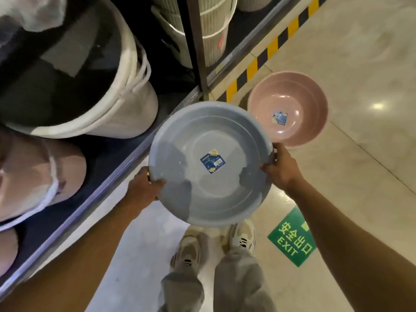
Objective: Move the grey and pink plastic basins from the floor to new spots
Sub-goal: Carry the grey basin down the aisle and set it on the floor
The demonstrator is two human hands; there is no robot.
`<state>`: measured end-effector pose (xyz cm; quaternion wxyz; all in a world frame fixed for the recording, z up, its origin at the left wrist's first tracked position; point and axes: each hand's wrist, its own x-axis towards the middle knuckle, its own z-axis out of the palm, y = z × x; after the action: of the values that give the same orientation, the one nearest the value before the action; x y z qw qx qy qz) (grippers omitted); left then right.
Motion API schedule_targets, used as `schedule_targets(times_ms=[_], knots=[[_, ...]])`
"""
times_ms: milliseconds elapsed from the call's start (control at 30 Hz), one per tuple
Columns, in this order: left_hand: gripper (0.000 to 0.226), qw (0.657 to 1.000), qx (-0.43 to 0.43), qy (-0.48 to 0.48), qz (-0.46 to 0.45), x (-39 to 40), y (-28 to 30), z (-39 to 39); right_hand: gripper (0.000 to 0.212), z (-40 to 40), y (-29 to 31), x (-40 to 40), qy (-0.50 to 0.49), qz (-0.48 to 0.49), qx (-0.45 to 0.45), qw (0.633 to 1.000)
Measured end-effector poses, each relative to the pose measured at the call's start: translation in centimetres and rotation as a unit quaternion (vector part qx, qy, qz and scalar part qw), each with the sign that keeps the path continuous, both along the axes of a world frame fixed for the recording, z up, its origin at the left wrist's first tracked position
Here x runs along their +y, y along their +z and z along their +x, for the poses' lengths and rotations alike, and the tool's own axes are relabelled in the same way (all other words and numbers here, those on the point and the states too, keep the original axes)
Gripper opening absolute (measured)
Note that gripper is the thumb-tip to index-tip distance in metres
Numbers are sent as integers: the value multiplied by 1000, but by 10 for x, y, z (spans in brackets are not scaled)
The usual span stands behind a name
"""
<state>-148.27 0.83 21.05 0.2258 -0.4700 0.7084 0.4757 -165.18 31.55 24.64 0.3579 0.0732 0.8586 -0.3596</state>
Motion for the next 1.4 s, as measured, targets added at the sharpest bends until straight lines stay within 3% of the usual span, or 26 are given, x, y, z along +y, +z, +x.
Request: schedule_targets(times_ms=[167, 333, 500, 733, 867, 1067, 1400], knots=[[52, 1000, -13, 1, -26, -13, -89, -12, 74, -16, -92, -10, 10, 2, 17, 1000], [48, 996, -31, -58, -65, -21, -140, -18, 77, -24, -160, -14, 31, 28, 53, 998], [36, 996, -26, -59, -69, -25, -170, -24, 70, -31, -198, -17, 71, 61, 79, 993], [45, 995, -9, -51, -91, -17, -208, -37, 48, -38, -226, -13, 85, 121, 80, 986], [45, 995, -19, -46, -81, -21, -207, -34, 53, -37, -227, -14, 49, 103, 47, 992], [69, 990, 4, -72, -125, -17, -177, -45, 50, -27, -200, 0, 3, 98, 35, 995], [56, 985, 57, -144, -81, 50, -81, -117, 44, -47, -98, 58, -46, 84, 32, 995]])
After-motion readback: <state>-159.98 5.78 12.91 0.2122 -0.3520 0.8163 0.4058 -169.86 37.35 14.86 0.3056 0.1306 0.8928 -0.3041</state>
